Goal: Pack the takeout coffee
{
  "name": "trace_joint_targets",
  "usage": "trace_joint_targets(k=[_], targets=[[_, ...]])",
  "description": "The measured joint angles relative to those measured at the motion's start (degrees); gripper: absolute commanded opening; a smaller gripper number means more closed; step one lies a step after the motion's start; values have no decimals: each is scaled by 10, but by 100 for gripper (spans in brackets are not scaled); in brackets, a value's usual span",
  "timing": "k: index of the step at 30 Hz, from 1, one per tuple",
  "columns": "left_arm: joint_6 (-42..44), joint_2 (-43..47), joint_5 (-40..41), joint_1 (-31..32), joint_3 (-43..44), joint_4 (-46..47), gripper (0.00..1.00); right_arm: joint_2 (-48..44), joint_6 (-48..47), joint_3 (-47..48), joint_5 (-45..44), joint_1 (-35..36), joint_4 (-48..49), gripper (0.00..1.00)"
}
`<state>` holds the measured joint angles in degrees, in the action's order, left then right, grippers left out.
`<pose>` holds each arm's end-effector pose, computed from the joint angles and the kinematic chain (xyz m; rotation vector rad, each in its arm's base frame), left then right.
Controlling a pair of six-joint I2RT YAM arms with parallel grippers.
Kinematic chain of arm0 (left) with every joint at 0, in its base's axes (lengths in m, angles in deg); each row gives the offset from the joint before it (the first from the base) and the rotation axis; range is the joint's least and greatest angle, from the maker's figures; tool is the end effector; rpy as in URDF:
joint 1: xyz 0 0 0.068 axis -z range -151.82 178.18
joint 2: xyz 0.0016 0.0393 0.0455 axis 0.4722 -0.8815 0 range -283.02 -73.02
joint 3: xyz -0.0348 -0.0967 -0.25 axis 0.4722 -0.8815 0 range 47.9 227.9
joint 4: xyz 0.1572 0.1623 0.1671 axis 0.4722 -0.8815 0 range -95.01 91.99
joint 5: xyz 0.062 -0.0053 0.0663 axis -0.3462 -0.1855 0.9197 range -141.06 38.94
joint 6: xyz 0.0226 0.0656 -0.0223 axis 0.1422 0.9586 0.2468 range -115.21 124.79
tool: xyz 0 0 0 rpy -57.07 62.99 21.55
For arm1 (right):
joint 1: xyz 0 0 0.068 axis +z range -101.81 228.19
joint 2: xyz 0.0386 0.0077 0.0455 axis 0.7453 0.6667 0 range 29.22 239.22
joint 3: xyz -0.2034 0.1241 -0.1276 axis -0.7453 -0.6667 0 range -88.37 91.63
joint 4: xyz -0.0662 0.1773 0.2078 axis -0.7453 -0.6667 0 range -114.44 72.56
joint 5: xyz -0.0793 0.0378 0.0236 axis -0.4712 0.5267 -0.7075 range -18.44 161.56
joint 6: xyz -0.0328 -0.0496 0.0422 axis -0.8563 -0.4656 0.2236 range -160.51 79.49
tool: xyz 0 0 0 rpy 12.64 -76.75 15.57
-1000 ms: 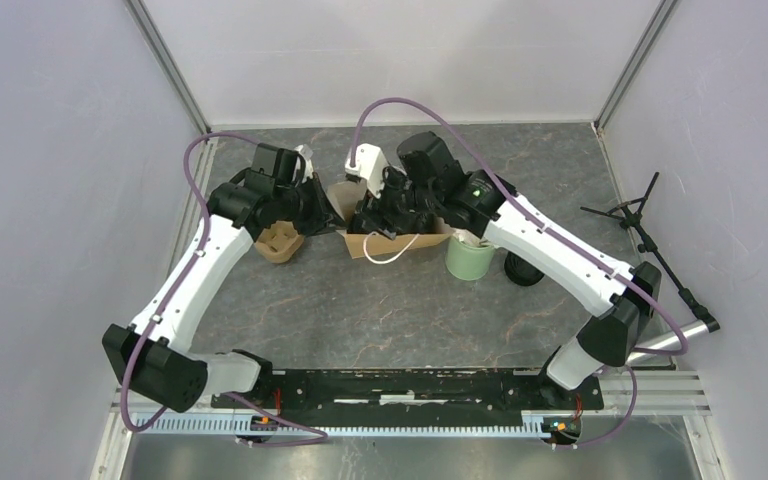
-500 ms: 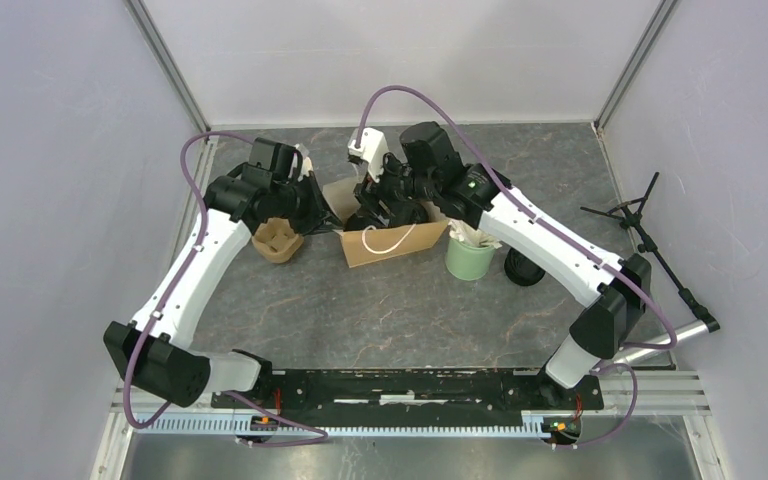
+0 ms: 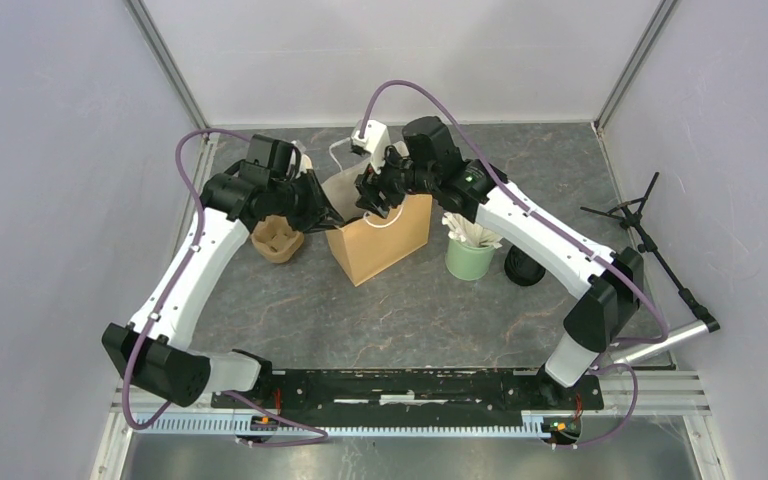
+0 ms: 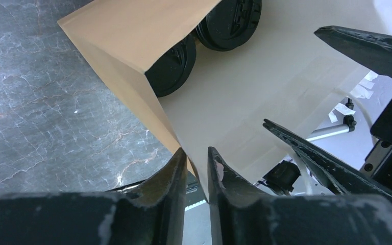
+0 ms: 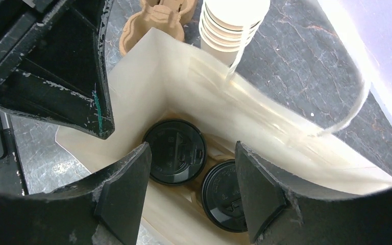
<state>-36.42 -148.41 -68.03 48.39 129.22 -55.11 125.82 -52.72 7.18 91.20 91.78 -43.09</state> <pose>0.2707 -0.1185 0.3507 -0.3382 2.5729 -0.7987 0.3003 0.3140 0.3694 -1.1616 1.7227 0.6887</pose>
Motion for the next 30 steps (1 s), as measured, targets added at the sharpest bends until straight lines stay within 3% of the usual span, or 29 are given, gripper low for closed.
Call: trace_joint_targets(k=[3, 8, 11, 13, 17, 18, 19, 20, 30], targets=[[1, -1, 4, 0, 12, -3, 31, 0, 4, 0, 1, 0, 5, 69], [3, -4, 10, 0, 37, -2, 43, 0, 16, 4, 1, 0, 17, 75], [9, -4, 21, 0, 50, -3, 43, -2, 35, 9, -9, 0, 34, 79], [15, -4, 31, 0, 63, -3, 45, -7, 49, 8, -17, 0, 46, 84], [36, -3, 49, 0, 102, -3, 56, -43, 83, 1, -51, 0, 77, 98], [43, -2, 52, 0, 111, -2, 62, -52, 90, 0, -64, 0, 83, 98], [52, 0, 57, 0, 120, -1, 76, -67, 98, -4, -81, 0, 91, 98], [62, 5, 61, 0, 125, 2, 99, -82, 105, -10, -98, 0, 96, 98], [154, 72, 95, 0, 129, 13, 100, -247, 159, -92, -287, -2, 56, 94]])
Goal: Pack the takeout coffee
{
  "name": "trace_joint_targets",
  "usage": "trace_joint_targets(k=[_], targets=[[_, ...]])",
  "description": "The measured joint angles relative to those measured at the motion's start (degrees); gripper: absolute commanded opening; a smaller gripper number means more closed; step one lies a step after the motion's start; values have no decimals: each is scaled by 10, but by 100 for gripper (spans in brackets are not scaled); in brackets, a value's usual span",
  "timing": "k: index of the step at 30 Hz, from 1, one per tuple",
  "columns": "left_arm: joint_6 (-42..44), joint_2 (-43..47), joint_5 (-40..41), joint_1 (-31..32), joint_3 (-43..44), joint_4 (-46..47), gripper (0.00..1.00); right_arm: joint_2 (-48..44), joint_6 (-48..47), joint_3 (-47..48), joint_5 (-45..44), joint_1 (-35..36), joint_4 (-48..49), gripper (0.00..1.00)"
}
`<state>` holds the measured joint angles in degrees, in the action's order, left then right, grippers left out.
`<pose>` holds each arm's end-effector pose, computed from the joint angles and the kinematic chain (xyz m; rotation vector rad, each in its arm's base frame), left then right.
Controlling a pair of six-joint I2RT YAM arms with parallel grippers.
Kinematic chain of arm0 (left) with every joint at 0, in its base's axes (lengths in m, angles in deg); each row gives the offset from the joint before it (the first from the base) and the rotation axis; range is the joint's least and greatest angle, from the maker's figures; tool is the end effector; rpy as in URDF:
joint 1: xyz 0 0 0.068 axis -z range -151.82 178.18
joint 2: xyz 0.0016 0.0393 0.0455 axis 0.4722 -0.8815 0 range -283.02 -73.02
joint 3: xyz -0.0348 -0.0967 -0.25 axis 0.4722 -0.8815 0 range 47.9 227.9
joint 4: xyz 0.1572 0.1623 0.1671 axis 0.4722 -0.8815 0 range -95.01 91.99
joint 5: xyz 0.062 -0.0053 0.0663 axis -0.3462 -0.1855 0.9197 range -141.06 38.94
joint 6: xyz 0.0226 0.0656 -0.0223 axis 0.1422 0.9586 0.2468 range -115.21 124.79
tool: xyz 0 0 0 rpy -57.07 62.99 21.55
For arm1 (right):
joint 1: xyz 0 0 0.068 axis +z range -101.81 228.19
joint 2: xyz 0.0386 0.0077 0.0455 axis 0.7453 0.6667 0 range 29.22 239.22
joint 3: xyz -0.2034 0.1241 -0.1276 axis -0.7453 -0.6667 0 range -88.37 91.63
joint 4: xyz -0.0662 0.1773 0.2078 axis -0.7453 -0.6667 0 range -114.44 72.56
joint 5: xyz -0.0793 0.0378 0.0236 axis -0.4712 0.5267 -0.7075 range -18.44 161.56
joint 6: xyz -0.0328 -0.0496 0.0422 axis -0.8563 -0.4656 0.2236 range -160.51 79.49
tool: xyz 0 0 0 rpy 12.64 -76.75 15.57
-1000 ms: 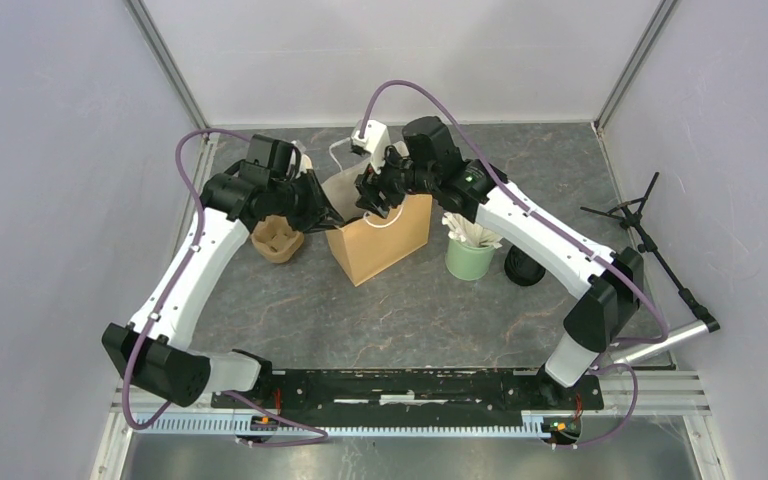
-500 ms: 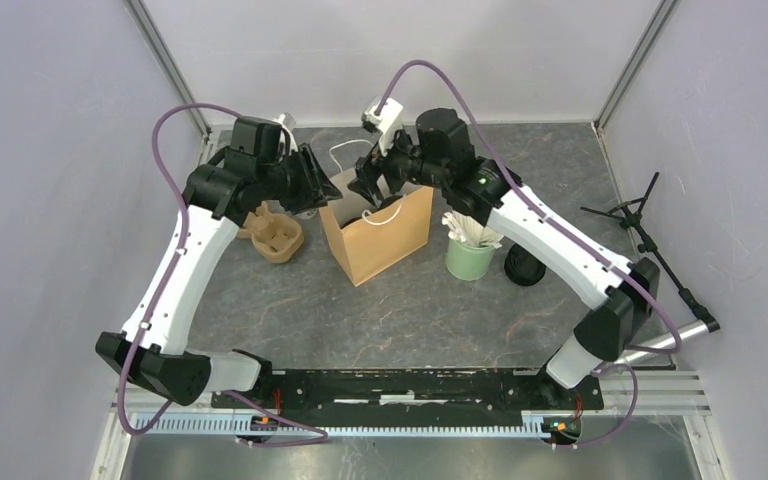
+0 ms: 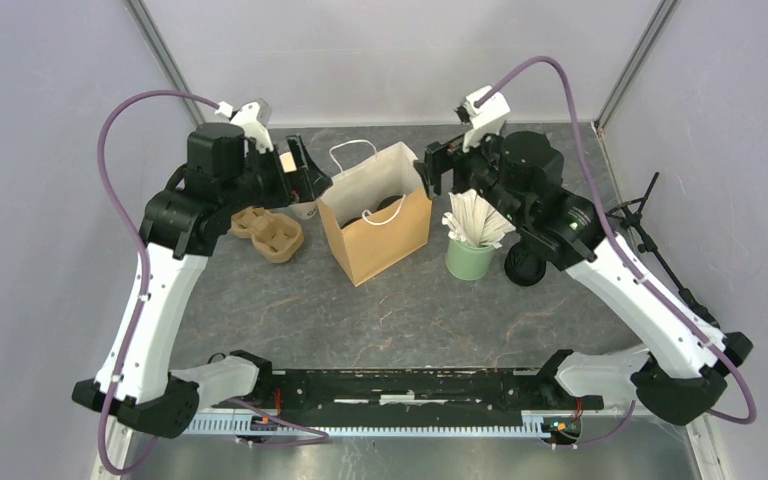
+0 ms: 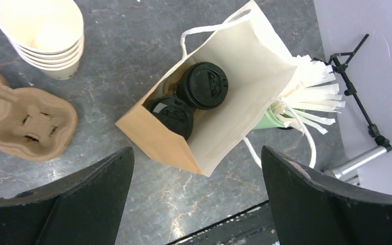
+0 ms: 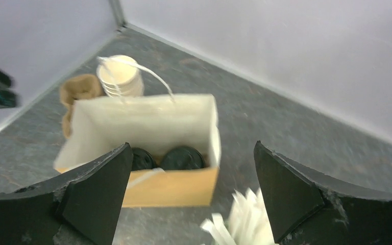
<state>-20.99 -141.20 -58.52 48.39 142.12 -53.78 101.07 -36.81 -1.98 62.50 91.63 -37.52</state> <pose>0.2335 -0.0943 0.4602 -0.0231 2.1458 -0.6148 0.2346 0.2090 0.4738 -0.4588 1.6262 0.4894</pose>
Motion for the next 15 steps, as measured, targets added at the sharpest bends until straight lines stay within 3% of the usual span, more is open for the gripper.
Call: trace_joint_targets(k=[7, 12, 15], targets=[[16, 63, 24, 0, -69, 4, 100, -25, 63, -36, -104, -1, -133, 71], [17, 67, 30, 0, -91, 3, 100, -7, 86, -57, -99, -6, -212, 50], [18, 68, 30, 0, -94, 3, 100, -1, 89, -58, -79, -8, -243, 44]])
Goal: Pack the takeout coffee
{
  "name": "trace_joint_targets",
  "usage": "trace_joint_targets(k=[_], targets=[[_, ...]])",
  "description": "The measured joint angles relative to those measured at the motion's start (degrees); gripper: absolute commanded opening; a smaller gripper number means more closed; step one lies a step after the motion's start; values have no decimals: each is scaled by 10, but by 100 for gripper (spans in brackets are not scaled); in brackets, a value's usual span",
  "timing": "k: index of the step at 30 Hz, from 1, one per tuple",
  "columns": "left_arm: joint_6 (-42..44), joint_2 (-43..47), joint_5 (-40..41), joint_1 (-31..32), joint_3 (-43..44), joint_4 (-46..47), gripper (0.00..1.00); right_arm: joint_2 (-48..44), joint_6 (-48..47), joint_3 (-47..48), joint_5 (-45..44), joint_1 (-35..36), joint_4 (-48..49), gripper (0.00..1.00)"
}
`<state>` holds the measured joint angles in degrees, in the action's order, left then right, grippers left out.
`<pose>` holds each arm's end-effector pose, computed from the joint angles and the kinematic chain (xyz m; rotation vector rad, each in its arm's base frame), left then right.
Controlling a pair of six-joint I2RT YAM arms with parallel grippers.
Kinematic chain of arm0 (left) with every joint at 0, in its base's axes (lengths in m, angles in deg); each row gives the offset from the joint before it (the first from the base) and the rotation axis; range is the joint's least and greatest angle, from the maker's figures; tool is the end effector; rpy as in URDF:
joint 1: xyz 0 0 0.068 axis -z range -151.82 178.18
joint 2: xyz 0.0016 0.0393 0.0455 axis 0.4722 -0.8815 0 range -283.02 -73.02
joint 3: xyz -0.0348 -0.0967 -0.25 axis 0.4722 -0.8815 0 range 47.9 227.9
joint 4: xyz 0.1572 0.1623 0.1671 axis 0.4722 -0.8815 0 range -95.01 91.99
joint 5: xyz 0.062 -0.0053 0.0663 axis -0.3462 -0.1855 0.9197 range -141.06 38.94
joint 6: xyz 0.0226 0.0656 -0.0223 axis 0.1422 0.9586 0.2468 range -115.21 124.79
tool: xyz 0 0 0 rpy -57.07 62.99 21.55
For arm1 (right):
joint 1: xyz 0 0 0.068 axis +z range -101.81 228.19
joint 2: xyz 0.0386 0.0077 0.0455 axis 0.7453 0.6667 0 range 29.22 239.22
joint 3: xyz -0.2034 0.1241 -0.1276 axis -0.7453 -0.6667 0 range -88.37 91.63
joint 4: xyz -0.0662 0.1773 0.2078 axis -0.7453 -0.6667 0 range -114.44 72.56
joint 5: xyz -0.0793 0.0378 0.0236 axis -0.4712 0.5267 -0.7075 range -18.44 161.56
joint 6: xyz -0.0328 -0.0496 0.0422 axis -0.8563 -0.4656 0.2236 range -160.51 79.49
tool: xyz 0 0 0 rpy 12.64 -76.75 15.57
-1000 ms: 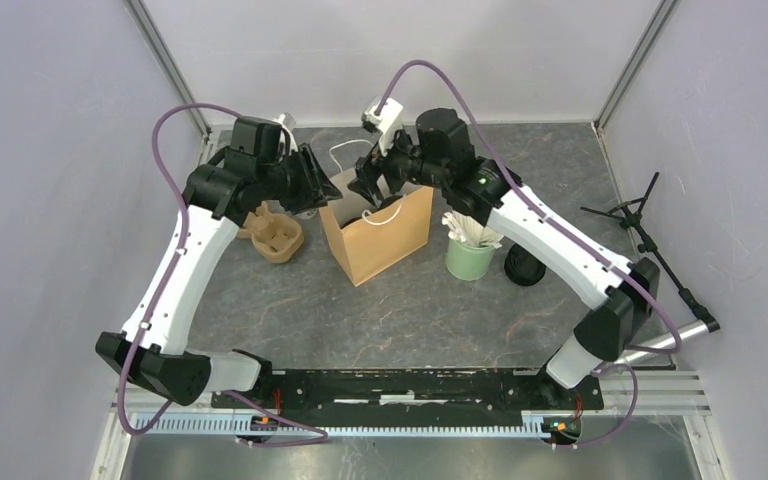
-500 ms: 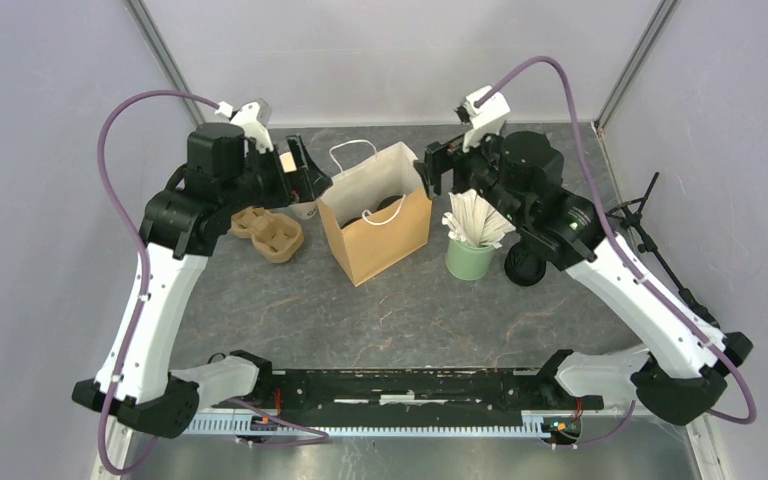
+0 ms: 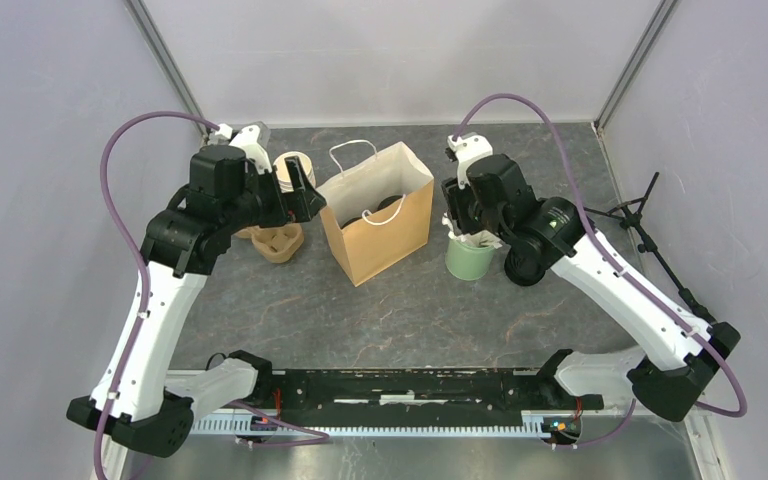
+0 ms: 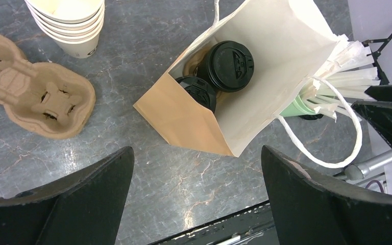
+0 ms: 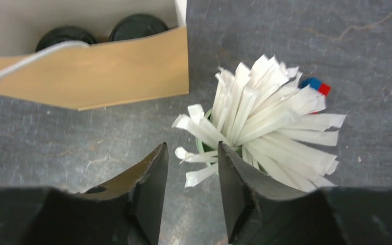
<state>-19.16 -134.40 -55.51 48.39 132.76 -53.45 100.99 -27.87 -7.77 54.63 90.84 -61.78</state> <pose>0.2130 -0.0834 0.4327 -0.0240 2.1742 -0.5315 0.2320 0.1897 0.3852 -0.3999 2.1320 0.2316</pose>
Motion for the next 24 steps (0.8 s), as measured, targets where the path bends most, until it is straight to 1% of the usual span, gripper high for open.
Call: trace_joint_targets(k=[3, 6, 11, 15, 24], targets=[[0, 4, 0, 0, -5, 0, 100, -2, 4, -7, 22, 0, -21, 41], [0, 5, -1, 0, -9, 1, 100, -2, 8, -15, 49, 0, -43, 41], [0, 5, -2, 0, -17, 2, 100, -12, 8, -46, 73, -1, -61, 44], [0, 3, -4, 0, -21, 2, 100, -10, -3, -48, 79, -1, -77, 45], [0, -5, -6, 0, -21, 3, 100, -8, -56, -78, 67, -1, -55, 45]])
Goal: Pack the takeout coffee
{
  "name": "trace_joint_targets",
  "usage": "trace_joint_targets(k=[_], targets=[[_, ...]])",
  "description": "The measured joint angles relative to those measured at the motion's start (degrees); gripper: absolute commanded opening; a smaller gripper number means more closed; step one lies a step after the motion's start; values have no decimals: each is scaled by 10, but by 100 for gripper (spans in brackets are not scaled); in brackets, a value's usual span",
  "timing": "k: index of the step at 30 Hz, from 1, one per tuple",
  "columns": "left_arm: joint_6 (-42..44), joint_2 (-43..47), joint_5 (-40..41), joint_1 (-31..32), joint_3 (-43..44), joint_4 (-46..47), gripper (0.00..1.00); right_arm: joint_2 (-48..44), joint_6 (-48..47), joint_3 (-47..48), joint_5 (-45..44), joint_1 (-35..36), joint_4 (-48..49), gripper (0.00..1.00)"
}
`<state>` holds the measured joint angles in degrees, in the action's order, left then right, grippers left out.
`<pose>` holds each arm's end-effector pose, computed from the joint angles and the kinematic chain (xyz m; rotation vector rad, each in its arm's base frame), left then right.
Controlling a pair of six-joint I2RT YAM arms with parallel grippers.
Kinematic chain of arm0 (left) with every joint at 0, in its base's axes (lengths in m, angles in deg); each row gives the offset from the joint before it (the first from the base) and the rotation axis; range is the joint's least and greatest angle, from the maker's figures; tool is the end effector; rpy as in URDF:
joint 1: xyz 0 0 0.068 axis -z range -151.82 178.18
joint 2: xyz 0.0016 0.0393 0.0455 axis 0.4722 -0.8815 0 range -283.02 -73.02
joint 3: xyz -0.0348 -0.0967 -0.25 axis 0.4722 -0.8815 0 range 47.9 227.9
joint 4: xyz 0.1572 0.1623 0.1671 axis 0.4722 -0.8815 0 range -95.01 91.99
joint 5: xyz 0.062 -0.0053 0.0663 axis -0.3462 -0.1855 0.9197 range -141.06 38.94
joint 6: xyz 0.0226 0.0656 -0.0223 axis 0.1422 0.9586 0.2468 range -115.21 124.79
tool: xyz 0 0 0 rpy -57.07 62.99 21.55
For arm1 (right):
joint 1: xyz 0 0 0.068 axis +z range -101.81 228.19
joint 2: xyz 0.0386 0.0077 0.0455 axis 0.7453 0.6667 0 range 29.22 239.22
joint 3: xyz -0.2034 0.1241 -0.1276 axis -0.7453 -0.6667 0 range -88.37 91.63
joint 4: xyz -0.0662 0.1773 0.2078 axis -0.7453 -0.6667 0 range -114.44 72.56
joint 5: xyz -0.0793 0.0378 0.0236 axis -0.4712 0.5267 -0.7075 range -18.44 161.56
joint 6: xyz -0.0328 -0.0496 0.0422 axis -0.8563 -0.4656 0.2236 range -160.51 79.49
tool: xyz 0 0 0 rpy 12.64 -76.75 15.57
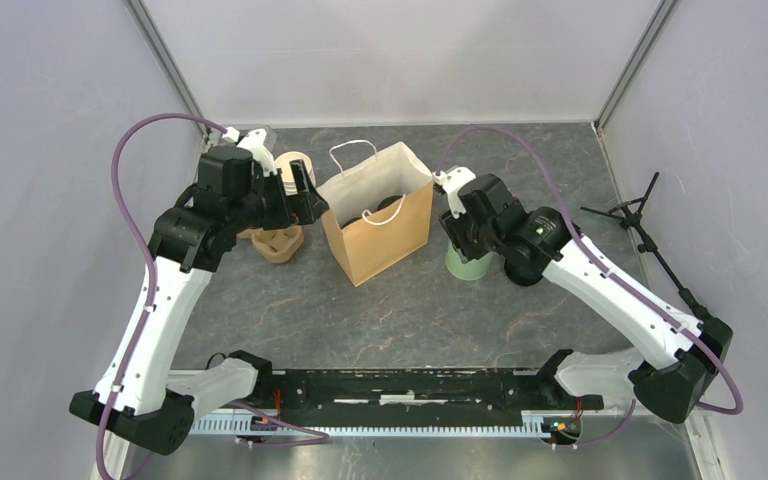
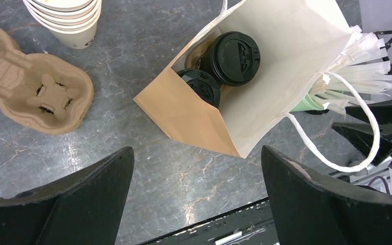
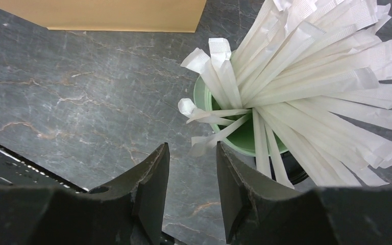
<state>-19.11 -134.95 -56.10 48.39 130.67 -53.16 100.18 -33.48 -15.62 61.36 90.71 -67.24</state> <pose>0.2187 -0.0862 0.4190 -0.0198 2.2168 -0.5299 0.2195 0.1867 0.3295 -0.6528 2.3095 0.1914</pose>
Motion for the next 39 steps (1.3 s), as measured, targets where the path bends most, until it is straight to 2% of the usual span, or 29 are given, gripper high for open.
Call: trace_joint_targets(k=[8, 16, 23, 28, 32, 39], targets=[[0, -3, 0, 0, 0, 0, 100, 1, -35, -34, -13, -2, 33, 39], [0, -3, 0, 0, 0, 0, 100, 1, -77, -44, -40, -2, 63, 20], [0, -4, 0, 0, 0, 0, 100, -3, -88, -44, -54, -2, 63, 12], [0, -7, 0, 0, 0, 0, 100, -6, -86, -26, -56, -2, 37, 10], [0, -7, 0, 0, 0, 0, 100, -2, -82, 41, -68, -2, -17, 10], [0, -11, -7, 0, 0, 1, 100, 40, -81, 285, -107, -2, -138, 9]])
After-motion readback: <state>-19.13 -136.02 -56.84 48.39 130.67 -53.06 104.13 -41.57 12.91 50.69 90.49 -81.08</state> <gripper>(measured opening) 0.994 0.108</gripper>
